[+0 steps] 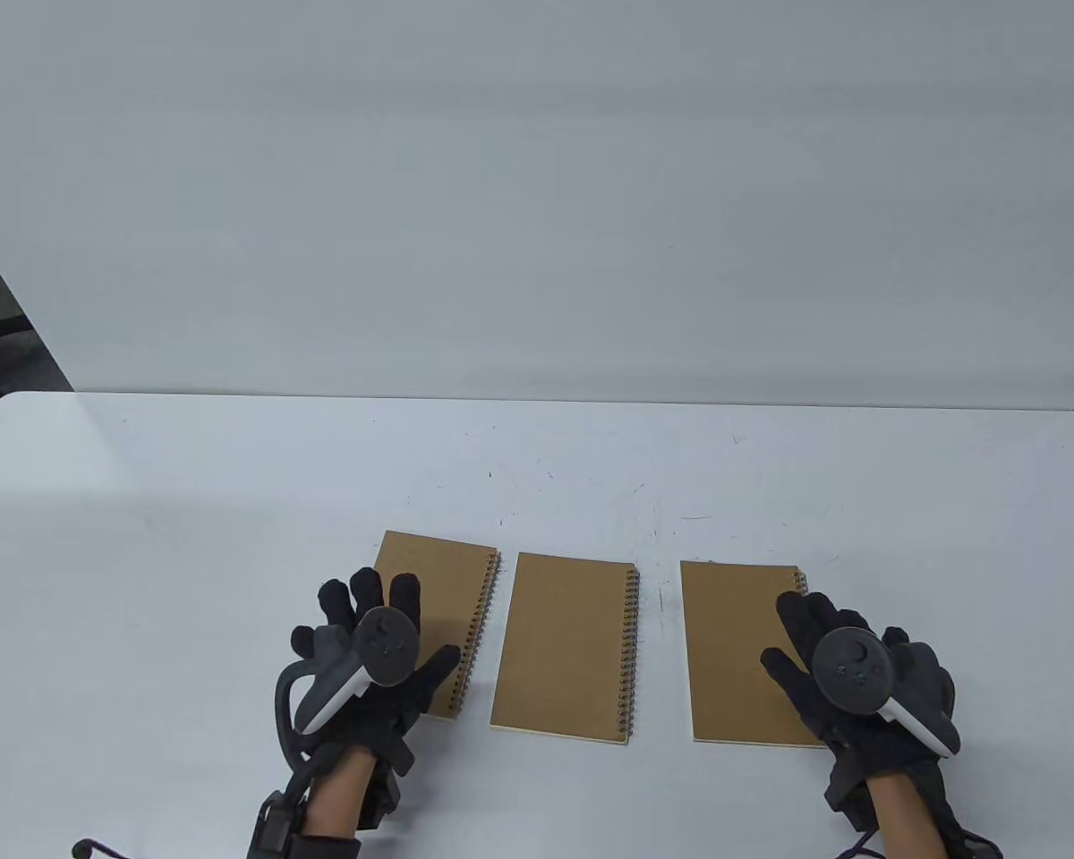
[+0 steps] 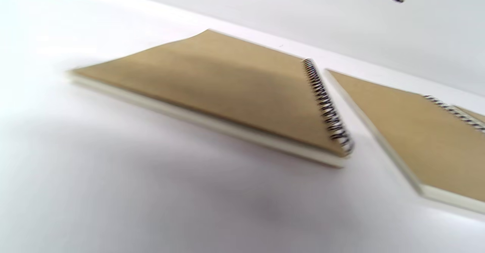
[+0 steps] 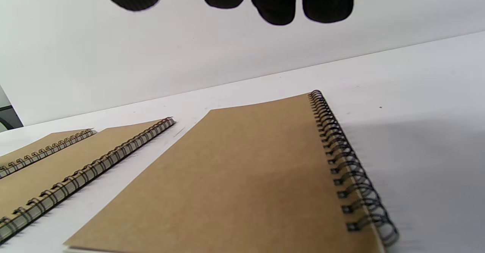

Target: Flip notebook to front cover facing up

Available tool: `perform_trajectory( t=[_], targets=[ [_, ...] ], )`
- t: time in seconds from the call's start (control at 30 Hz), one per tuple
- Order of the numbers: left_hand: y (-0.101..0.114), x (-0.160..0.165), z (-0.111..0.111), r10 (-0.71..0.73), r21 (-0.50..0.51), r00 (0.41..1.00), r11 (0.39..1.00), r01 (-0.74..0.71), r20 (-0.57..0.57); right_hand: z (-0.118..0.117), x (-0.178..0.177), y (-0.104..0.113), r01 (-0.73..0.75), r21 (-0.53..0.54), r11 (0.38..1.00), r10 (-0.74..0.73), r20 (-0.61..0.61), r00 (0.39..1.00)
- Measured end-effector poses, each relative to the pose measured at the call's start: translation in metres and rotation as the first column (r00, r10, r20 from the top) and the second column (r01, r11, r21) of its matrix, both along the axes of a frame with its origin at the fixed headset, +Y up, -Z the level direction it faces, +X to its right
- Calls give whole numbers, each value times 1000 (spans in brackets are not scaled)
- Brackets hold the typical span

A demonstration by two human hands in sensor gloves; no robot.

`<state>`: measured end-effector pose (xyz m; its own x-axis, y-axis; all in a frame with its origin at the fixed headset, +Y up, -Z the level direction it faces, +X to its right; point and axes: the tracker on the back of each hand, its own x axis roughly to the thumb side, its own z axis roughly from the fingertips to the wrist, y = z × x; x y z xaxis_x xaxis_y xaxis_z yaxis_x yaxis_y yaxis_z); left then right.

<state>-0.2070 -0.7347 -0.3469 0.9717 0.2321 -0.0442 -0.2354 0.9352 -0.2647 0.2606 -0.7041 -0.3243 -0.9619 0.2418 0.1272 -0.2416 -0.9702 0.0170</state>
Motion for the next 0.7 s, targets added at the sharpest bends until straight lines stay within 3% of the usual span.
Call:
perform_trajectory(
  t=[0.17, 0.47, 0.7],
  targets=[
    [-16, 1, -7, -68, -99, 998, 993, 68, 2, -2, -2, -6, -65, -21, 998, 65, -4, 998],
    [-1, 27, 1, -62, -41, 997, 997, 64, 52, 3, -2, -2, -19, 8, 1000, 19, -12, 1000],
    [2, 62, 2, -51, -83, 994, 995, 58, 93, 3, -2, -3, -15, 0, 1000, 15, -10, 1000]
  ],
)
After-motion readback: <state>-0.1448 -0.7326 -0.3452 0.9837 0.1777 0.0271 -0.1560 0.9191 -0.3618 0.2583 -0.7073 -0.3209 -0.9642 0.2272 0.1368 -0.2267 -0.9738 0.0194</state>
